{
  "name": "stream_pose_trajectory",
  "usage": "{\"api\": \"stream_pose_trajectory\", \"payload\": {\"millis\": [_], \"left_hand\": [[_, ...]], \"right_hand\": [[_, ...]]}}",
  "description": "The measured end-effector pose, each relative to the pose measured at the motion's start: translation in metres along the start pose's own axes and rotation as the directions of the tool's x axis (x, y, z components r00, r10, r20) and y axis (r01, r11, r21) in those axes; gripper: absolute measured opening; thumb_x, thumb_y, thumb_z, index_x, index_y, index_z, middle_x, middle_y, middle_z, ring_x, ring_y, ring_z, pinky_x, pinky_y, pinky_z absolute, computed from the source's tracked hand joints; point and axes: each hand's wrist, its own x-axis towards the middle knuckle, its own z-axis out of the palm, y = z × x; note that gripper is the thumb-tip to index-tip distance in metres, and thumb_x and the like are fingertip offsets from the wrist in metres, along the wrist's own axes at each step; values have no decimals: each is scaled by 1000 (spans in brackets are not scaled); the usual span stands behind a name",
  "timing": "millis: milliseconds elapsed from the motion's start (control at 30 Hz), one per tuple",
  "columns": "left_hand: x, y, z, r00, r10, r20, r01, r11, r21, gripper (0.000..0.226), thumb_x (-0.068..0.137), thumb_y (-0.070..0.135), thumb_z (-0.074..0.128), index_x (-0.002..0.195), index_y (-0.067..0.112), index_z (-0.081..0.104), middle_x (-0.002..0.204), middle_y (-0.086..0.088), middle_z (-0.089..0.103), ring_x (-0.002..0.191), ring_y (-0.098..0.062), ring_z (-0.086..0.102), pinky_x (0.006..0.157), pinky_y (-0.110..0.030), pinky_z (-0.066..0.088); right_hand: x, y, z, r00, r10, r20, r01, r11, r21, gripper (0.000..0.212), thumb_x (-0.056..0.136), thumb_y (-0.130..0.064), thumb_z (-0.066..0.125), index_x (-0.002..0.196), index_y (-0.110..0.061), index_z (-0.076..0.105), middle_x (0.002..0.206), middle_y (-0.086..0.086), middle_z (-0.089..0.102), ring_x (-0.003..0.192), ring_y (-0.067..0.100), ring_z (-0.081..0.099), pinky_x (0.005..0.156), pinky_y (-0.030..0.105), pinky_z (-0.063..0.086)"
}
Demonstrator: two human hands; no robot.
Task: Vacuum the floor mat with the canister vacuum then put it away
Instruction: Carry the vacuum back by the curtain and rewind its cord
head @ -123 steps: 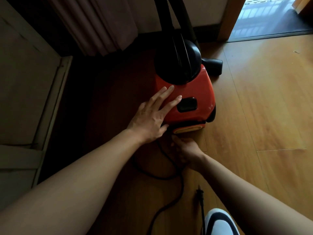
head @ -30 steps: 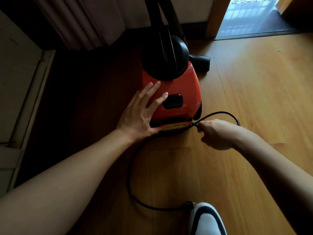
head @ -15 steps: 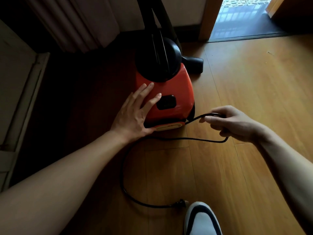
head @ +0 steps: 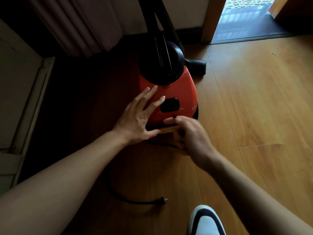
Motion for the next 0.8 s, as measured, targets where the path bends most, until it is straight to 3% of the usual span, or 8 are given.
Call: {"api": "stream_pose_trajectory", "payload": {"millis": [100,167,233,367,500,633,700,800], "left_hand": [[1,-9,-9,998,21,52,-17,997,-80,75,88,63,42,155,39,17,166,10,-5,152,-11,-8,117,-59,26],[2,-13,-11,998,20,67,-11,991,-132,69,91,62,36,154,40,19,165,12,-4,152,-9,-8,117,-60,25],[2,-13,-10,997,25,78,-14,991,-136,73,89,64,38,155,39,19,165,11,-6,152,-10,-9,116,-61,26],[2,-13,-8,996,43,82,-34,994,-108,88,82,62,56,155,39,14,165,9,-8,152,-13,-10,115,-62,29],[0,-10,-4,998,24,57,-24,1000,5,99,79,42,76,156,36,13,166,5,-6,153,-17,-7,115,-55,30],[-1,-5,3,1000,10,12,-11,994,107,109,72,39,83,155,34,12,166,0,-3,153,-20,-3,111,-48,35],[-1,-2,7,1000,-4,-7,5,990,140,114,68,39,86,154,33,10,166,-2,-1,153,-21,-1,109,-45,37],[0,0,11,999,-13,-37,17,994,107,117,65,35,88,153,33,11,165,-2,-1,153,-22,1,110,-48,35]], "right_hand": [[-3,17,33,988,-145,44,151,950,-274,29,108,-25,42,99,-6,62,78,5,61,63,14,53,60,36,46],[0,31,44,989,-134,66,149,908,-392,25,107,-26,41,100,-10,58,89,5,63,77,18,59,74,48,49],[3,41,52,990,-86,109,125,896,-425,21,107,-23,39,110,-12,57,95,0,63,85,22,61,80,50,50],[13,59,70,976,-15,218,77,957,-280,22,109,-29,37,109,-16,55,74,-2,59,57,11,52,54,35,43],[29,75,81,964,73,256,-70,997,-21,25,110,-28,37,103,-11,53,66,3,53,49,14,47,44,26,39],[41,88,84,921,213,325,-298,924,238,29,109,-31,39,88,-14,50,61,0,34,49,11,33,44,22,31],[46,95,72,917,251,310,-318,929,189,32,106,-34,46,84,-11,55,60,0,37,51,11,36,47,22,38],[53,98,47,920,276,280,-282,959,-17,36,101,-37,56,86,-5,64,61,3,52,55,14,52,61,29,57]]}}
